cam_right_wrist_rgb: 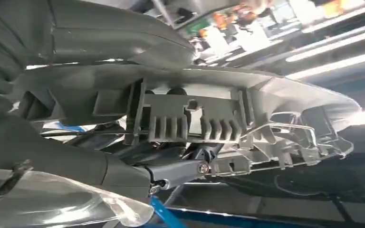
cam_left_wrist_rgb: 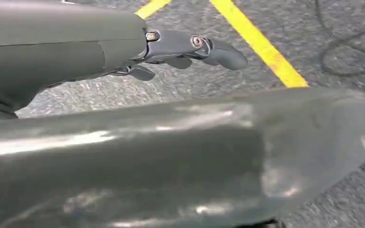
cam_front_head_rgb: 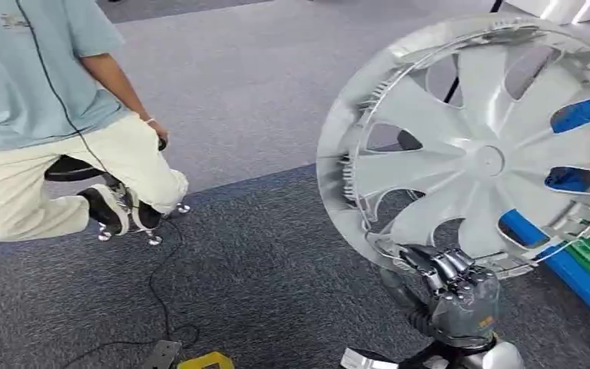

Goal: Take the parts from the cabinet and place them on the table.

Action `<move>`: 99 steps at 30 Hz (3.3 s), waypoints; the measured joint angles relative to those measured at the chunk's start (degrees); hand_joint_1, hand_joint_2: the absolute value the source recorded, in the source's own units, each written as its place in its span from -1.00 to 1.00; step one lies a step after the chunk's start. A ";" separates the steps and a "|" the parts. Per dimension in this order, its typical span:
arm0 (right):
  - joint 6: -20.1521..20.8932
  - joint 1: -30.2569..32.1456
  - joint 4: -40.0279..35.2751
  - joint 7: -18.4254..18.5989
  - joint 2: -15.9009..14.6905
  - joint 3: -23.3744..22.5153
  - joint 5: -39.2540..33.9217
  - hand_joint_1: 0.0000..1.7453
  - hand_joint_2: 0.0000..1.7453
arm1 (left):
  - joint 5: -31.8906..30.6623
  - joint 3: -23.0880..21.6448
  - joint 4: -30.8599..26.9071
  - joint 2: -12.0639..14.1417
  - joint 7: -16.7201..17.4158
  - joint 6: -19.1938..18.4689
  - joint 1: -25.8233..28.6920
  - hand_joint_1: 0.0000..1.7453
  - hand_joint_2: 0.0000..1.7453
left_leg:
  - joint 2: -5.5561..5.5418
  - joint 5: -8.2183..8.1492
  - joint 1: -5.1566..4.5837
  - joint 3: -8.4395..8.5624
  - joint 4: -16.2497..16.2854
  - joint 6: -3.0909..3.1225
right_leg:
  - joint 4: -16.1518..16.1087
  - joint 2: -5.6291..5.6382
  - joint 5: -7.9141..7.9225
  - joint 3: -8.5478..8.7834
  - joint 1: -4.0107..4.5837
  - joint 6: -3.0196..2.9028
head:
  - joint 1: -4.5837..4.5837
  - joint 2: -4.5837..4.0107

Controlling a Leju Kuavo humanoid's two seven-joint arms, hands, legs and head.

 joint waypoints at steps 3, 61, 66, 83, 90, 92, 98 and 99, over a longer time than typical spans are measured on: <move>0.00 0.62 -1.48 -0.26 1.20 -0.39 0.20 1.00 1.00 | -1.37 -0.83 0.00 -0.17 0.39 0.72 -0.25 -1.00 -1.00 | -1.96 0.31 0.18 -1.00 0.47 -0.89 | -4.33 3.59 0.17 2.12 -0.20 -0.18 | -0.11 0.00; -0.09 -2.01 1.38 -0.35 5.22 -2.12 1.46 1.00 1.00 | -3.06 -0.85 0.00 -0.39 2.14 0.55 -1.10 -1.00 -1.00 | 0.22 -0.41 0.11 0.32 -0.09 -0.08 | 1.02 -0.54 0.40 -1.50 -0.46 1.14 | 0.26 0.00; -0.09 -2.18 2.21 -0.35 5.66 -1.94 2.38 1.00 1.00 | -3.06 -0.35 0.00 -0.24 1.90 0.55 -0.77 -1.00 -1.00 | -2.91 -0.25 0.38 -0.80 0.46 -1.80 | -3.27 1.74 0.57 0.89 -0.52 -0.10 | 0.24 0.00; -0.09 -2.74 4.11 -0.35 5.72 -1.11 3.04 1.00 1.00 | -3.87 -0.09 0.00 -0.31 3.19 0.63 -0.59 -1.00 -1.00 | 7.20 -0.52 -0.61 0.27 -0.24 -0.24 | -4.32 -9.05 -2.32 4.23 0.04 0.65 | -0.24 0.00; -0.09 -2.82 4.90 -0.37 5.70 -1.18 2.93 1.00 1.00 | -4.33 -0.04 0.00 -0.52 3.63 0.70 -0.92 -1.00 -1.00 | 1.43 -0.53 -0.38 0.51 -0.27 0.40 | 9.02 -1.80 -4.06 -4.75 0.03 0.75 | 0.50 0.00; -0.09 -2.82 4.92 -0.35 5.70 -1.25 2.53 1.00 1.00 | -4.63 -0.02 0.00 -0.59 3.85 0.74 -0.91 -1.00 -1.00 | -0.27 -0.69 -0.33 0.78 -0.19 0.14 | -0.62 0.20 1.68 -0.92 -0.17 0.41 | 0.48 0.00; -0.09 -3.01 5.14 -0.37 5.79 -1.22 2.69 1.00 1.00 | -4.30 0.24 0.00 -0.46 3.82 1.11 -0.45 -1.00 -1.00 | -1.78 -0.95 0.04 -0.38 0.63 -1.70 | -4.69 0.59 1.37 1.55 -0.47 -0.94 | 0.46 0.00; -0.09 -3.03 5.18 -0.37 5.81 -1.18 2.89 1.00 1.00 | -4.30 0.31 0.00 -0.59 3.74 1.11 -0.39 -1.00 -1.00 | 1.64 -1.94 -0.43 -0.89 1.97 -2.07 | -4.81 -0.01 1.26 1.78 -0.40 -1.24 | 0.13 0.00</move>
